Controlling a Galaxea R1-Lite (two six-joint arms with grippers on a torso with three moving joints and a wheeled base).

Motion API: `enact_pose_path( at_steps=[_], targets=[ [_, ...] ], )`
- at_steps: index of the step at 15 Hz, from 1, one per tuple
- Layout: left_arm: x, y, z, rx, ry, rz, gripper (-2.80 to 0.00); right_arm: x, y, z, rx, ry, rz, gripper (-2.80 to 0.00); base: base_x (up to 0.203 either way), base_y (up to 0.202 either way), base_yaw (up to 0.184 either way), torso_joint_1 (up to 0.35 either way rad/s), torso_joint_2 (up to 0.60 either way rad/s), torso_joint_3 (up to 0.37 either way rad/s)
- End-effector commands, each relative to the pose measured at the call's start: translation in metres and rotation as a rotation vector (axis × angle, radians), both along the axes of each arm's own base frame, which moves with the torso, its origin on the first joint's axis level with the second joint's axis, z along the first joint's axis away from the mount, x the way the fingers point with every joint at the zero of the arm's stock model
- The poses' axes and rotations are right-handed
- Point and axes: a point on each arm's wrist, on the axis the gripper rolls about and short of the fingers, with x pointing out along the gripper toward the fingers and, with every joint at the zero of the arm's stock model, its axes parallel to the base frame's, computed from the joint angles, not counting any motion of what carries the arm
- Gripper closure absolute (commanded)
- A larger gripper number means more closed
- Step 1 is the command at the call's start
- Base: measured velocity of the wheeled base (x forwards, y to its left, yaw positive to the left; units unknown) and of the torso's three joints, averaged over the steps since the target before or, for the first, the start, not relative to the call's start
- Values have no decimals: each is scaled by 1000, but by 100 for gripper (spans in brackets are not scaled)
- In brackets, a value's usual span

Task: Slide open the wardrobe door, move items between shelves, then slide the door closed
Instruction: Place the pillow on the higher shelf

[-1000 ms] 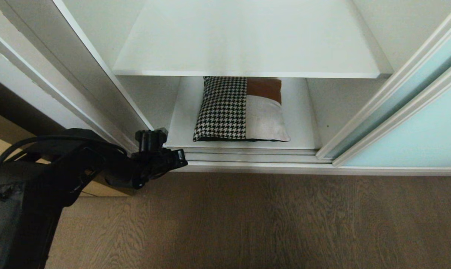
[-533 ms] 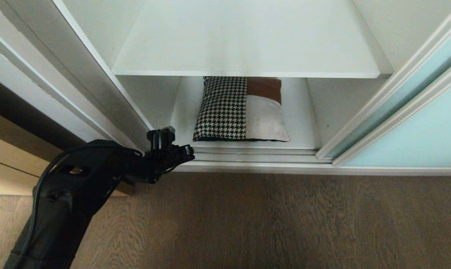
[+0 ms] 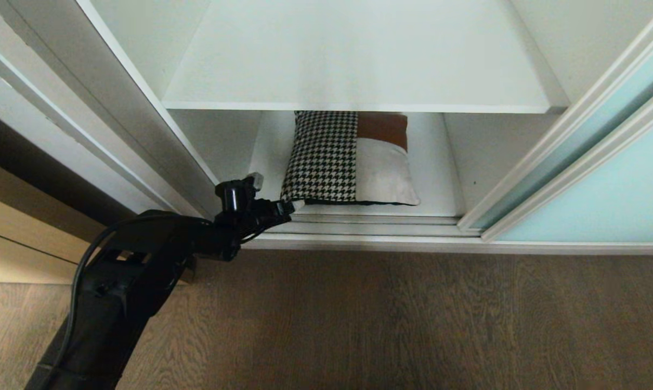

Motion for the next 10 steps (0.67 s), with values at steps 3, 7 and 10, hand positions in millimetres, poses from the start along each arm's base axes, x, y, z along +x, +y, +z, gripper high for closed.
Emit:
enact_pose_path(
  at_steps=[3,7,10],
  targets=[
    [2,-3,-38,49,2,-73,-280,0,0,0,0,1,0,0,0,0,0,0,0,0],
    [3,-3,-48,78,-54,-68,-280,0,0,0,0,-2,0,0,0,0,0,0,0,0],
    [5,0,-37,79,-123,35,-280,0,0,0,0,-1,0,0,0,0,0,0,0,0]
  ],
)
